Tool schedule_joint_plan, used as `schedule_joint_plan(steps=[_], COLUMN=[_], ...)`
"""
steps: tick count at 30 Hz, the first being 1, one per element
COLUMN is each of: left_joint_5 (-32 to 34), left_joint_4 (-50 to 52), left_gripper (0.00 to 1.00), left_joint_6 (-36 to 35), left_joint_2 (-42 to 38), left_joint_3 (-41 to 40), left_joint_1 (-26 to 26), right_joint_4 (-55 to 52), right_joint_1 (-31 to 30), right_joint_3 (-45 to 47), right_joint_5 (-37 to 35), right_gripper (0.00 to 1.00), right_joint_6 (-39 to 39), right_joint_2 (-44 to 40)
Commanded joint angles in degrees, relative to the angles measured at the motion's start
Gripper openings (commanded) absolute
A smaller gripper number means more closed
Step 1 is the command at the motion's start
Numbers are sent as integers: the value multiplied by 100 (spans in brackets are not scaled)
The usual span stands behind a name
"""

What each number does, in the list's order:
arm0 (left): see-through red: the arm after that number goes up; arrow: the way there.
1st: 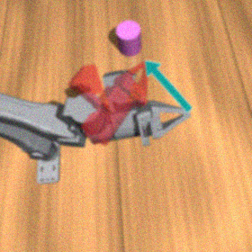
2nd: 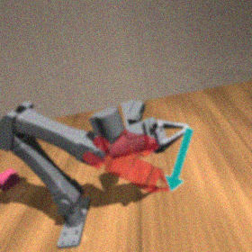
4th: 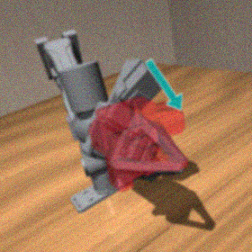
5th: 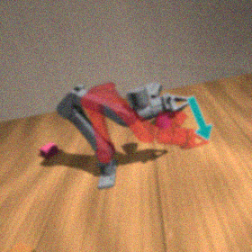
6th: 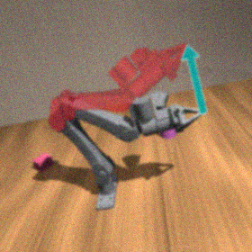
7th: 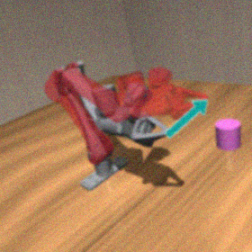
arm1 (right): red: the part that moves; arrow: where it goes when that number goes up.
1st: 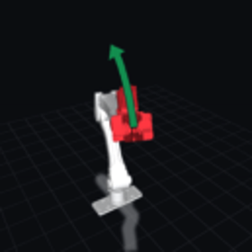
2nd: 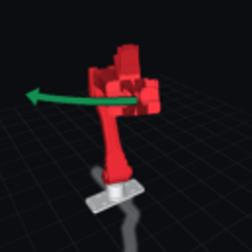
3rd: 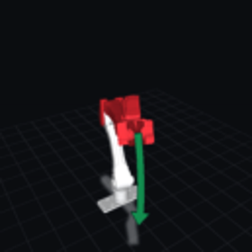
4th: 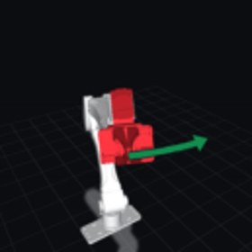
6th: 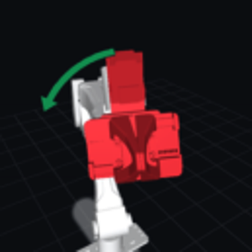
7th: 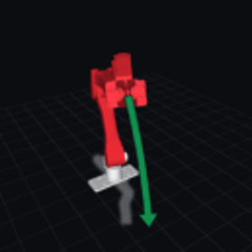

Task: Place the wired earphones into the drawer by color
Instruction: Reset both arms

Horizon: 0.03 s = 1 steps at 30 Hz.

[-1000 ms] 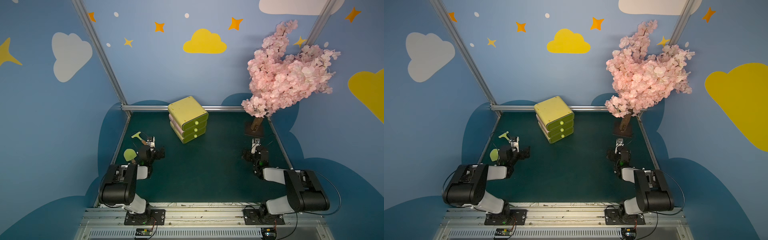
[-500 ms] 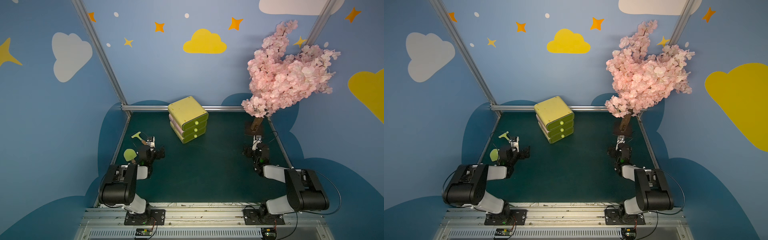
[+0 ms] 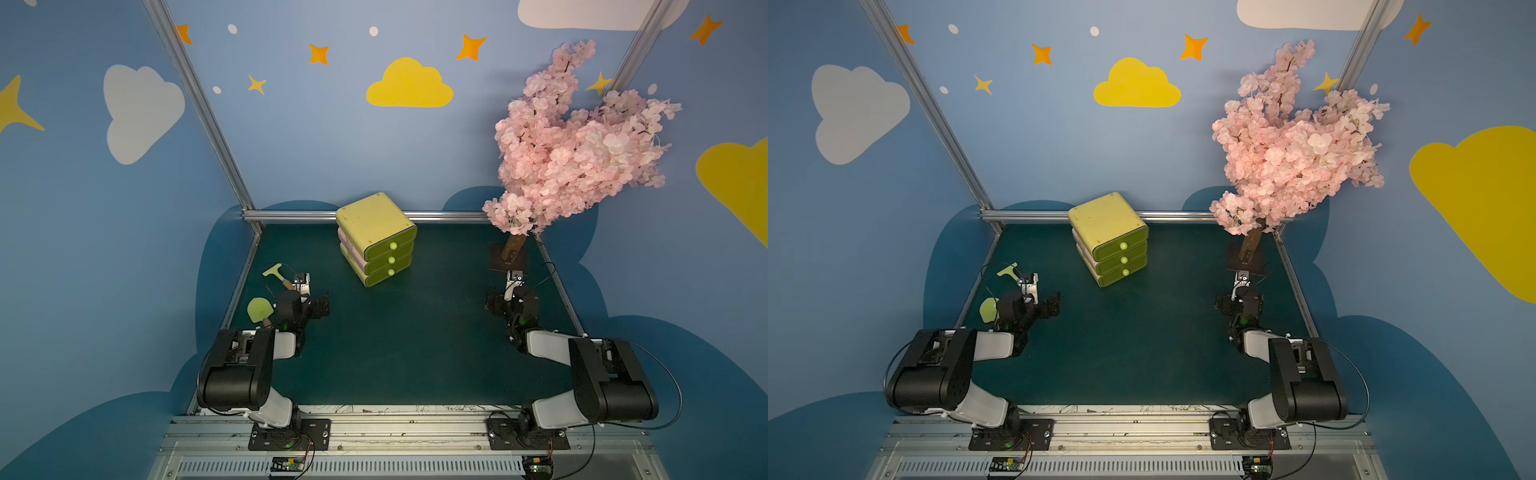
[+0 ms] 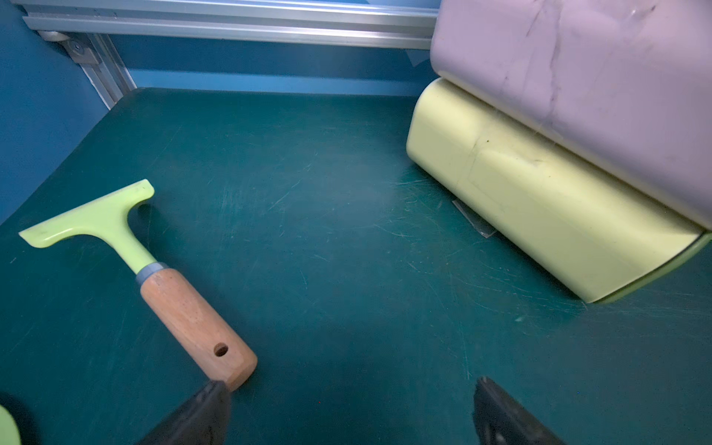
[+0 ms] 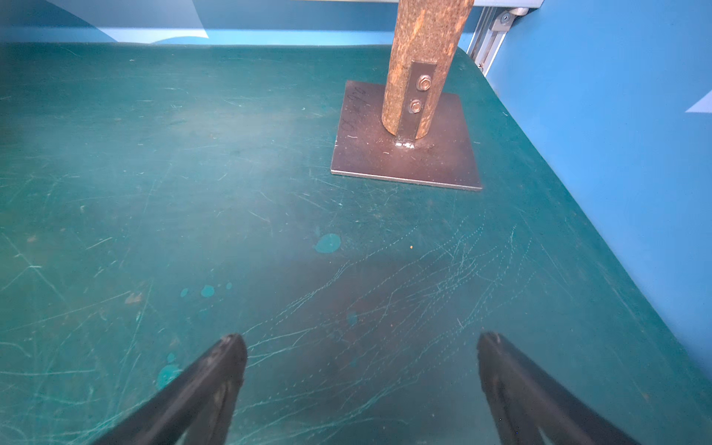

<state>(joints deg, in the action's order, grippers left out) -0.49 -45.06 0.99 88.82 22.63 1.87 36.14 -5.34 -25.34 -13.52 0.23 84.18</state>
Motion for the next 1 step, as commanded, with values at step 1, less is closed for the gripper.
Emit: schedule_joint_plan(steps=[1], left_joint_5=[-65], left_joint_4=[-109], left_gripper=[100], left_joint_6=[-67], left_joint_2=[-76], left_joint_3=[46], left_joint_1=[-6], right_joint_4=[-16], right_joint_1=[-2], right_joint_3=[-67], right_joint_5=[-54], right_gripper=[98], right_joint_6=[38], right_joint_2=[11])
